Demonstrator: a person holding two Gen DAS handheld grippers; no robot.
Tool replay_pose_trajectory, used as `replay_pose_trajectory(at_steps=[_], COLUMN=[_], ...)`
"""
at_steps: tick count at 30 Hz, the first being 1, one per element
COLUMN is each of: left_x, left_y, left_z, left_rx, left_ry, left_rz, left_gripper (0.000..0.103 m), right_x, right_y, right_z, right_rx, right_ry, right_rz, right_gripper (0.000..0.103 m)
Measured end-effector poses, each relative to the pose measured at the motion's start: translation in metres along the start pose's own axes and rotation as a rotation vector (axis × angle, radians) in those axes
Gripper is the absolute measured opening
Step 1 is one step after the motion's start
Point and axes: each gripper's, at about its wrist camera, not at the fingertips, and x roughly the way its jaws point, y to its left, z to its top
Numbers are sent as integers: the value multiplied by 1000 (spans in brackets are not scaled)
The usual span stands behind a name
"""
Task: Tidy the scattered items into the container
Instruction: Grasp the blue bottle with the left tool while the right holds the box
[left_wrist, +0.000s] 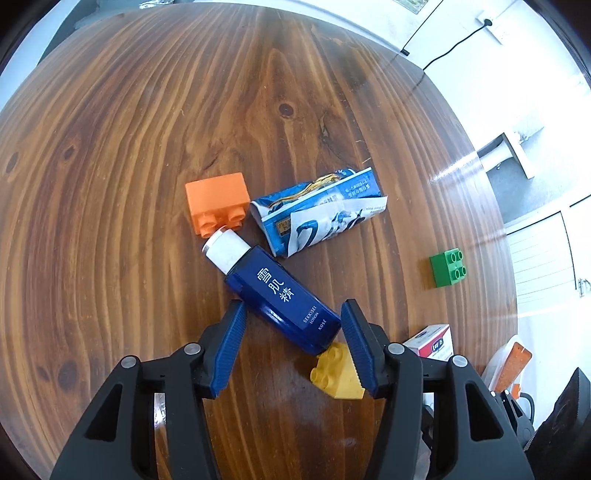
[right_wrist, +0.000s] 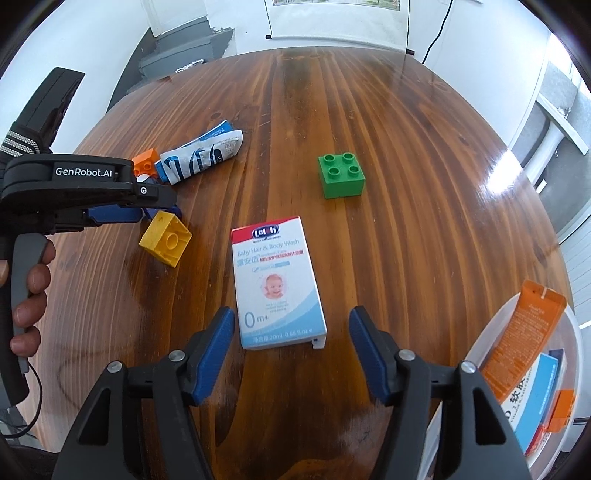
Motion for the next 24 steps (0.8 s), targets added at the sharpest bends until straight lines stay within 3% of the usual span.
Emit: replay_pose_trajectory(at_steps=[9,16,21,24], left_x=[2,-4,-10,-13], left_y=[1,1,4,11], left_z=[0,-9,-15,-17], left_rx=[33,63,71,37], left_ry=[-32,-28,-18,-2], left_rz=[3,-61,-61,-82], left_gripper=[60,36,33,34], right_x=[13,20,19,20], right_y=[5,7,7,8], right_z=[11,12,10,8], right_rx=[-29,-41,-53,-55], right_ry=[3,12,3,3], right_rz=[-13,-24,-35,-40], right_gripper=[69,69,58,56])
